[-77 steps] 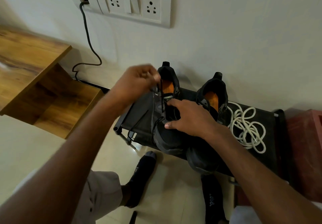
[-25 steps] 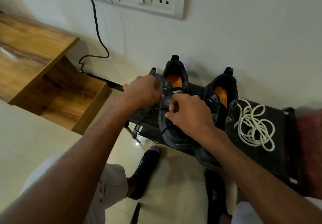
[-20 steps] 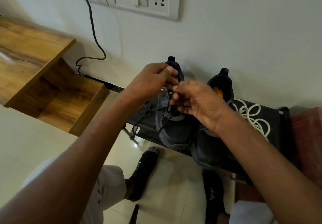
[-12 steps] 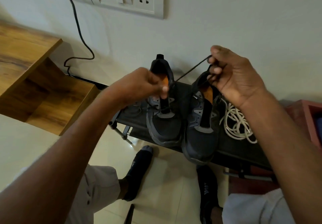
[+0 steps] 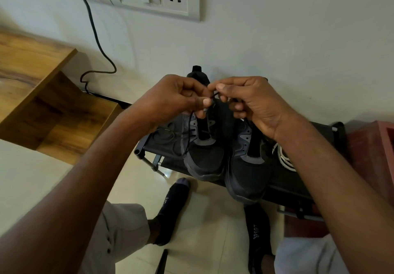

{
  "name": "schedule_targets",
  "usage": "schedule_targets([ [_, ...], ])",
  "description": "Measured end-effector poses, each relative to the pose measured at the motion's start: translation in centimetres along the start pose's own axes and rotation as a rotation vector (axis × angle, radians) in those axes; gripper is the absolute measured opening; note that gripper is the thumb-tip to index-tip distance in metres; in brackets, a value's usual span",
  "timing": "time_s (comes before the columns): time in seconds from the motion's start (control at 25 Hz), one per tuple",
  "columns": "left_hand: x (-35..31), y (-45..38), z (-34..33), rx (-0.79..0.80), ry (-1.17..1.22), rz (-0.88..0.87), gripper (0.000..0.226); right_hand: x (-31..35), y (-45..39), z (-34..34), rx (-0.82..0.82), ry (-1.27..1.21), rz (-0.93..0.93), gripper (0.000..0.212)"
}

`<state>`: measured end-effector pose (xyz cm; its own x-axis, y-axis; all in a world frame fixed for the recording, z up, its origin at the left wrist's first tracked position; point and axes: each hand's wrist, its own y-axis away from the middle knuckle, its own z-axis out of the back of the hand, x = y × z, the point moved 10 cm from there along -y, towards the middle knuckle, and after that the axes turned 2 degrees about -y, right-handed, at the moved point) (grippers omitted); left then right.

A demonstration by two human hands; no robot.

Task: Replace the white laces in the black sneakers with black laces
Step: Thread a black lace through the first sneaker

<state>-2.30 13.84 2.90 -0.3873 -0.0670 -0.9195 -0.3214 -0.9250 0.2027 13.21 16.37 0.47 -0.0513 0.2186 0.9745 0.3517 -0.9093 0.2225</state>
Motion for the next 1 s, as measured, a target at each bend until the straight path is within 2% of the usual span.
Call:
schedule_targets([
  [0.08,2.0,0.4,0.6,0.07,-0.3,0.078,0.005,-0.4,-0.1,1.4,-0.099,-0.031,-0.013,0.015],
  [0.16,4.3,1.1,0.6,0.204,-0.703,0.176,0.002,-1.6,0.0,3.3,-0.259,-0.069,-0.062,0.014],
  [0.24,5.4,1.4,0.2,0.257,-0.856,0.209,0.014,-2.7,0.1,3.6,-0.302,-0.033,-0.123,0.015],
  [0.32,3.6,0.6,0.4,0.112,-0.708,0.1,0.025,-2.9,-0.1,1.7,-0.179,0.033,-0.144,0.021],
  [0.4,1.5,0.0,0.8,-0.04,-0.398,0.0,0.033,-2.4,0.0,-0.6,-0.049,0.07,-0.117,0.018],
  [0.48,0.8,-0.2,0.5,-0.038,-0.155,-0.005,0.029,-1.7,0.1,-1.4,-0.033,0.05,-0.08,0.013],
  [0.56,0.9,0.1,0.1,-0.006,-0.177,0.035,0.016,-1.7,0.0,-0.5,-0.115,0.044,-0.068,0.01],
  [0.64,1.9,0.5,-0.1,0.049,-0.256,0.102,0.014,-2.0,0.0,0.7,-0.184,0.088,-0.077,0.007],
  [0.76,3.1,0.7,-0.2,0.089,-0.298,0.185,0.018,-2.4,0.1,-0.1,-0.121,0.163,-0.103,0.016],
  [0.84,3.2,0.5,-0.1,0.043,-0.238,0.208,0.022,-2.1,0.0,-0.9,-0.085,0.212,-0.074,0.014],
  [1.0,3.0,0.3,-0.7,-0.009,-0.02,0.217,0.021,-1.2,0.0,-1.2,-0.118,0.225,0.008,0.006],
])
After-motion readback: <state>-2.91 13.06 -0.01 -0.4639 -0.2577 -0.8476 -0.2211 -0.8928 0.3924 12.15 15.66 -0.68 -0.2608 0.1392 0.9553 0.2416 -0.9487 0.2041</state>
